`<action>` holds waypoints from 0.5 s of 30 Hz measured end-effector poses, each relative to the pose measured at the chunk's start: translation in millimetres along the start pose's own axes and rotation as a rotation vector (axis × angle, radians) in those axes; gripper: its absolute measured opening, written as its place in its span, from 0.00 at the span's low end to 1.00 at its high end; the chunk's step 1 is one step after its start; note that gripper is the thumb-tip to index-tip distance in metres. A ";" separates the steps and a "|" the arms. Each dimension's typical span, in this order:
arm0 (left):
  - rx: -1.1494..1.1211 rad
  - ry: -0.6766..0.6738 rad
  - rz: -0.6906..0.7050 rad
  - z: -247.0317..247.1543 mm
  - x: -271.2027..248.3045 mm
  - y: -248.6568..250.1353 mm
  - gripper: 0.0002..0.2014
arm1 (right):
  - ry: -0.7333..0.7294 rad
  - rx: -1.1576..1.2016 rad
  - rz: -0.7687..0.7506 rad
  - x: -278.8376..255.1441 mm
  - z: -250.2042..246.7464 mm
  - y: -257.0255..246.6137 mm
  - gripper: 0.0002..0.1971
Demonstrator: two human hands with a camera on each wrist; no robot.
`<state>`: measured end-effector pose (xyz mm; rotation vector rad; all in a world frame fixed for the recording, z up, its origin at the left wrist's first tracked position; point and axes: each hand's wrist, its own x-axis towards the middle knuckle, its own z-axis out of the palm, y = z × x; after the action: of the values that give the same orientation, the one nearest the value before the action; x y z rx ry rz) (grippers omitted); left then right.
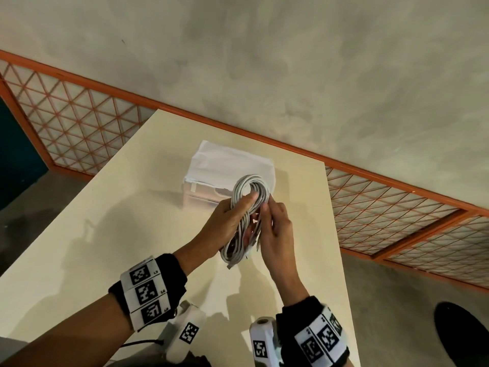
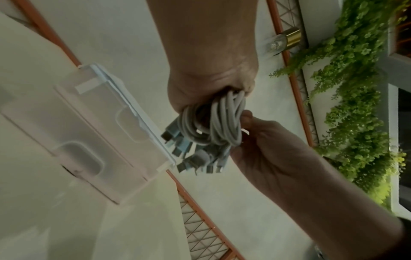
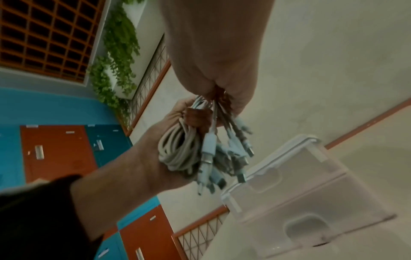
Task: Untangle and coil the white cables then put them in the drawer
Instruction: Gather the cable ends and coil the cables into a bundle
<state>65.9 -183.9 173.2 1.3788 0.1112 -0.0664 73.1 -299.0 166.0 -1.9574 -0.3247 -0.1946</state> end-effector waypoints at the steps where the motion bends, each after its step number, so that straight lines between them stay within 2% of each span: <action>1: -0.004 -0.002 0.013 0.3 0.4 0.4 0.26 | -0.018 0.004 0.000 0.3 -1.4 -2.3 0.11; 6: -0.012 -0.075 0.049 0.0 0.9 5.1 0.26 | -0.137 -0.141 -0.035 7.1 -12.0 -4.7 0.12; 9: -0.014 -0.139 0.031 -2.5 0.7 5.2 0.19 | -0.185 -0.172 -0.041 14.6 -17.9 -5.3 0.18; 11: 0.000 -0.193 0.029 -3.9 -0.6 7.5 0.11 | -0.169 -0.163 -0.077 17.9 -21.5 -7.6 0.16; 15: -0.006 -0.257 0.009 -6.8 1.4 8.1 0.10 | -0.099 -0.270 -0.221 20.7 -24.4 -12.3 0.18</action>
<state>67.9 -175.6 179.7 1.3529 -0.1101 -0.2348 89.2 -314.0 192.3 -2.2006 -0.6074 -0.2974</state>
